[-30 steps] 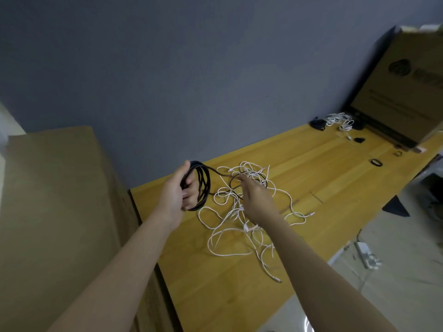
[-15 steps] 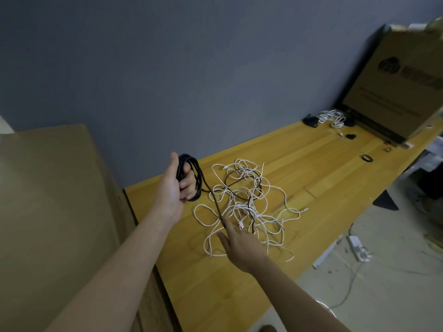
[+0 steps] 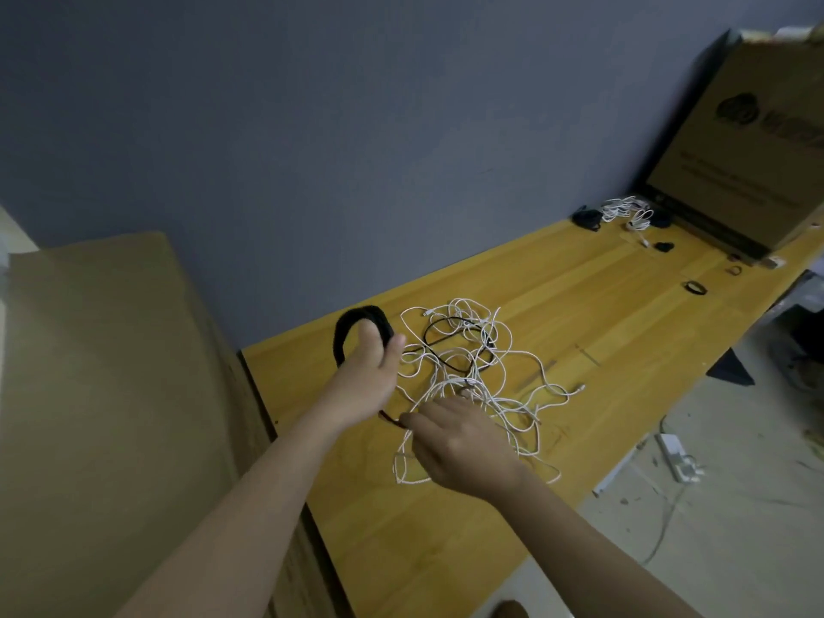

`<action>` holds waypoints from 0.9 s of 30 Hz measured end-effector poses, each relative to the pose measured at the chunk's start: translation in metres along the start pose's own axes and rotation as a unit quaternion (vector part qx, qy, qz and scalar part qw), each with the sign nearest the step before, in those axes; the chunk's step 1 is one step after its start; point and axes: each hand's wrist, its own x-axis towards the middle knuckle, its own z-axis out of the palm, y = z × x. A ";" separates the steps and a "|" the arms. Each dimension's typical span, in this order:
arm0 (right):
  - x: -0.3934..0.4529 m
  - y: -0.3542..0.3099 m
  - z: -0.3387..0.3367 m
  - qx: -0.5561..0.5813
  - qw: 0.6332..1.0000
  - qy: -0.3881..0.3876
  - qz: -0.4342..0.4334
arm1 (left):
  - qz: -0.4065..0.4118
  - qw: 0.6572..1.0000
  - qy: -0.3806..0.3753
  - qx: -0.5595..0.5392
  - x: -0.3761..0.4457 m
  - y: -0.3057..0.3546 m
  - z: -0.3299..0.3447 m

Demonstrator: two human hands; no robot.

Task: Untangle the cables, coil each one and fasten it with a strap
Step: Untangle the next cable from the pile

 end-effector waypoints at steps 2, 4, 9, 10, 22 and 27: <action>0.007 0.009 -0.010 0.007 0.998 0.050 0.030 | -0.005 0.998 -0.047 0.040 -0.001 -0.001 0.003; 0.013 0.016 -0.015 0.028 0.992 0.077 0.097 | -0.007 0.995 -0.073 0.068 -0.001 0.002 0.006; 0.021 0.031 -0.021 0.157 0.938 0.100 0.293 | -0.006 0.993 -0.090 0.081 -0.001 0.008 0.009; 0.023 0.035 -0.021 0.154 0.935 0.098 0.303 | -0.007 0.991 -0.096 0.089 -0.001 0.008 0.008; -0.005 0.057 0.022 0.183 0.899 0.038 0.396 | 0.042 0.990 -0.055 -0.122 -0.001 0.010 -0.001; -0.014 0.053 0.032 0.172 0.901 0.007 0.398 | 0.022 0.967 -0.061 -0.248 -0.005 0.019 -0.005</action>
